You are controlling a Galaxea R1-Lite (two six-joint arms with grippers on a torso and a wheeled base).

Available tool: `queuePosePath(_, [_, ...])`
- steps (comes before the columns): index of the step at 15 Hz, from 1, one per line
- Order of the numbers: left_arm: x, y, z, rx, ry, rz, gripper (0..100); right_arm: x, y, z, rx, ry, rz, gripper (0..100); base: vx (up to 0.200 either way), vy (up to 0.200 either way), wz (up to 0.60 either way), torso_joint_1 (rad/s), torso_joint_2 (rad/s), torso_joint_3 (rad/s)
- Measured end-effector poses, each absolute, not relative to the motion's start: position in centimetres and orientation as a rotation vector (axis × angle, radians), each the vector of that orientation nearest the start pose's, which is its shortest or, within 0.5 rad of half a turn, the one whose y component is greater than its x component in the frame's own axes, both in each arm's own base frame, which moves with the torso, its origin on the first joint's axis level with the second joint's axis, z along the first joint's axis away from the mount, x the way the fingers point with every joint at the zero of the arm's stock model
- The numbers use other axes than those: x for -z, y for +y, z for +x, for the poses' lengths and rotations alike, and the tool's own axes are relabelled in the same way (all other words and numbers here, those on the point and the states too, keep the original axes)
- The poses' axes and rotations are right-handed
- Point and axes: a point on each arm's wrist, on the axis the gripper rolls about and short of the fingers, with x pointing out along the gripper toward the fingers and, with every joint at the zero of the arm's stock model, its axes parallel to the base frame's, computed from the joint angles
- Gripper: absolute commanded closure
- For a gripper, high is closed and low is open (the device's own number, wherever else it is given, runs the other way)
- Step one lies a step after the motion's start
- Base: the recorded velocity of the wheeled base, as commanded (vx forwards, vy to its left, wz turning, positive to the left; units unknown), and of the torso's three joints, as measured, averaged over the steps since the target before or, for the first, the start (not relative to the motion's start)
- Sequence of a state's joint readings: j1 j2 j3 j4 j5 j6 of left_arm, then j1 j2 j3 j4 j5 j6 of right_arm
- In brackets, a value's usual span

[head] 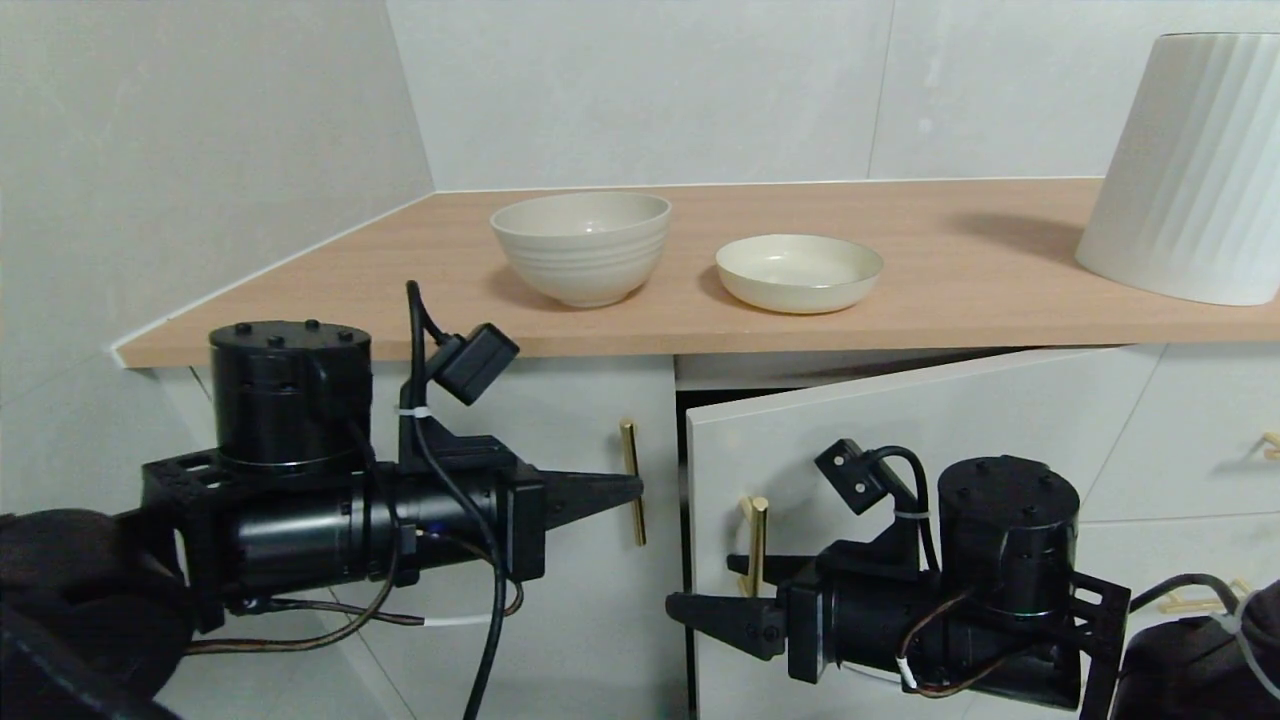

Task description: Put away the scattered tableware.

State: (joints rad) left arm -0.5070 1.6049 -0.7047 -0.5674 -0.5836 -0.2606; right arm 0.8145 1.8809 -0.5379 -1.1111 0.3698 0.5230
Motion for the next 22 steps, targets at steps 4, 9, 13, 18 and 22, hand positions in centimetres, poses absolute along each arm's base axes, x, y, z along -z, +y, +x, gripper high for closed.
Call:
queuePosePath(4, [-15.4, -16.3, 25.4, 0.992, 0.422, -0.229, 100, -10.8, 22.5, 20.1, -1.085, 0.543, 0.403, 0, 0.0, 0.0, 0.0, 0.0, 0.0, 0.0])
queuePosePath(9, [-12.9, -17.1, 26.6, 0.955, 0.471, -0.226, 100, -10.7, 22.6, 20.0, -1.086, 0.546, 0.402, 0, 0.0, 0.0, 0.0, 0.0, 0.0, 0.0])
queuePosePath(13, [-12.9, -17.8, 26.9, 0.977, 0.409, -0.248, 100, -10.7, 22.6, 20.0, -1.085, 0.546, 0.404, 0, 0.0, 0.0, 0.0, 0.0, 0.0, 0.0])
queuePosePath(18, [-12.4, -19.0, 26.6, 1.011, 0.424, -0.259, 100, -10.8, 22.5, 20.0, -1.084, 0.543, 0.401, 0, 0.0, 0.0, 0.0, 0.0, 0.0, 0.0])
queuePosePath(22, [-12.1, -20.4, 26.5, 1.049, 0.365, -0.259, 100, -10.8, 22.1, 20.0, -1.074, 0.534, 0.401, 0, 0.0, 0.0, 0.0, 0.0, 0.0, 0.0])
